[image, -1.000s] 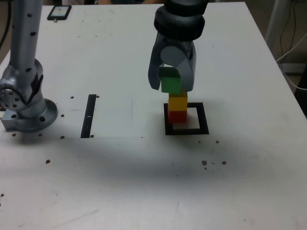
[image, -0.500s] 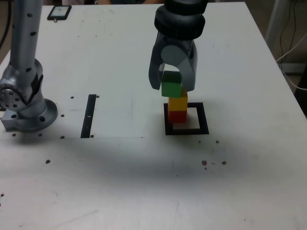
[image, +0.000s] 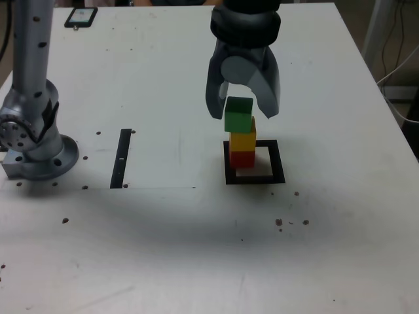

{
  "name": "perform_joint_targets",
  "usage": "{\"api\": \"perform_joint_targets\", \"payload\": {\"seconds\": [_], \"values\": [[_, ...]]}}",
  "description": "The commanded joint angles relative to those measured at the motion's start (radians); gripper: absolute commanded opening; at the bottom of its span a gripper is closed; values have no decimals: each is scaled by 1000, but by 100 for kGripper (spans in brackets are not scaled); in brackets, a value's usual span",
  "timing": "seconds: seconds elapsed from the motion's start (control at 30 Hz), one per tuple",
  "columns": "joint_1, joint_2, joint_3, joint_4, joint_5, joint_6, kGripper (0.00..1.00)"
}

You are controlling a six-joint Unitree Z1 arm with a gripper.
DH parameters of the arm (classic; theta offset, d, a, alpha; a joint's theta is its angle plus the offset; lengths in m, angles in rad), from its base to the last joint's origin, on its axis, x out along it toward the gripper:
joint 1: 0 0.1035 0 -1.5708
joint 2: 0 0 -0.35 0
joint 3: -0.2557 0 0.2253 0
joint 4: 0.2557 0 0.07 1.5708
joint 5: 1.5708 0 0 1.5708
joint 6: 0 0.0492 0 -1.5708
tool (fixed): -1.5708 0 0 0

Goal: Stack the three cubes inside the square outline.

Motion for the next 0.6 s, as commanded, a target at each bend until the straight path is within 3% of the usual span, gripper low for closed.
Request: {"api": "perform_joint_targets", "payload": {"seconds": [0.0,0.57], "values": [[1,-15,0,3,3,2,99],[2,-129,29,25,1,2,99]]}}
